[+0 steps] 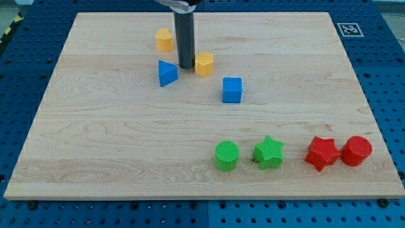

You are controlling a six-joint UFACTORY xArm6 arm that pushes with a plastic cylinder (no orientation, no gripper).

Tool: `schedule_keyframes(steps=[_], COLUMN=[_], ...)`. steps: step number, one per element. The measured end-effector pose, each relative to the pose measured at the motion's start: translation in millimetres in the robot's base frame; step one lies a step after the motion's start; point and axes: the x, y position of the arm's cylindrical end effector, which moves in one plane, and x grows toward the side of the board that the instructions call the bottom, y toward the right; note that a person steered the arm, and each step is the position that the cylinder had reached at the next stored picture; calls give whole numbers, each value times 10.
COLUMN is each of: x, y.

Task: Slide the heart to the right of the hexagon

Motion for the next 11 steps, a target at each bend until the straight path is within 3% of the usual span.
schedule_keyframes(steps=[1, 2, 3, 4, 6, 10, 11], x=[11, -172, -605, -833, -662, -944, -851], y=[-195, -747, -1163, -942, -781, 342, 473])
